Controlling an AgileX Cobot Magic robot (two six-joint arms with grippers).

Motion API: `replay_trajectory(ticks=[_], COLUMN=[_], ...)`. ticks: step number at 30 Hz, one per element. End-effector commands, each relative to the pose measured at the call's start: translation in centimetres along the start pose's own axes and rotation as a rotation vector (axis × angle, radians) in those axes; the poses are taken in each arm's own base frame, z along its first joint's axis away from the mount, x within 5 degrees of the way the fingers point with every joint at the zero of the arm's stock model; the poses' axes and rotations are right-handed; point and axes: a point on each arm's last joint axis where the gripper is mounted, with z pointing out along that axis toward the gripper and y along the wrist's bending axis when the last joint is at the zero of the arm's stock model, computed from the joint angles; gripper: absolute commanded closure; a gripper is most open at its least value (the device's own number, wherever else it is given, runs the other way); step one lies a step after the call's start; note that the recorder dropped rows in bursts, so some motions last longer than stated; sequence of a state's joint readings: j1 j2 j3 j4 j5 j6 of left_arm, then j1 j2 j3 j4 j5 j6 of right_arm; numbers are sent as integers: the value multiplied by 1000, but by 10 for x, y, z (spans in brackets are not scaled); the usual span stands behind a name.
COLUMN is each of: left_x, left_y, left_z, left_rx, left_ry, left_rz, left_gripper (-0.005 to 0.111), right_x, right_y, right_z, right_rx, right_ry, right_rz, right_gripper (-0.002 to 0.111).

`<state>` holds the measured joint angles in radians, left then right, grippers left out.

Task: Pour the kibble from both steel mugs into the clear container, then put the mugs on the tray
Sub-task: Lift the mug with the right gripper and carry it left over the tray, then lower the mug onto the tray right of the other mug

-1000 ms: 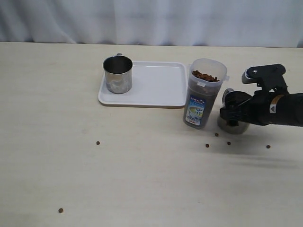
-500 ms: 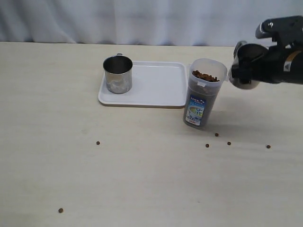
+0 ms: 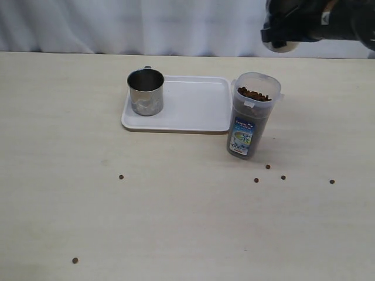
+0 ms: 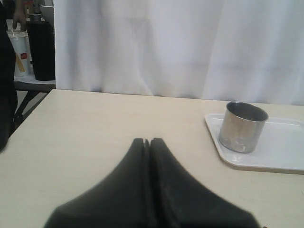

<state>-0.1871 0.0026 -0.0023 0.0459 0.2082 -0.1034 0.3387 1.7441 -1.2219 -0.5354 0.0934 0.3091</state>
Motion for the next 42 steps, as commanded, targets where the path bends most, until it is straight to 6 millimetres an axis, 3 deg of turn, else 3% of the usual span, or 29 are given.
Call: replay_trajectory(ticks=[1, 2, 4, 11, 27, 42], left_x=[0, 0, 0, 0, 0, 0], left_y=[0, 0, 0, 0, 0, 0], left_z=[0, 0, 0, 0, 0, 0], left_rx=[8, 8, 8, 8, 8, 8], left_ry=[-10, -10, -10, -10, -10, -10], left_rz=[1, 1, 1, 1, 1, 1], left_gripper=[107, 107, 107, 107, 107, 107], right_x=[-19, -24, -26, -15, 13, 9], right_y=[31, 45, 56, 117, 132, 136], right_z=[7, 8, 11, 38, 88, 109], right_rx=[-61, -91, -116, -233, -228, -204], right_ry=[-39, -53, -54, 0, 136, 183], right_rz=[-37, -45, -16, 13, 87, 93], right_gripper=[104, 104, 104, 104, 104, 104])
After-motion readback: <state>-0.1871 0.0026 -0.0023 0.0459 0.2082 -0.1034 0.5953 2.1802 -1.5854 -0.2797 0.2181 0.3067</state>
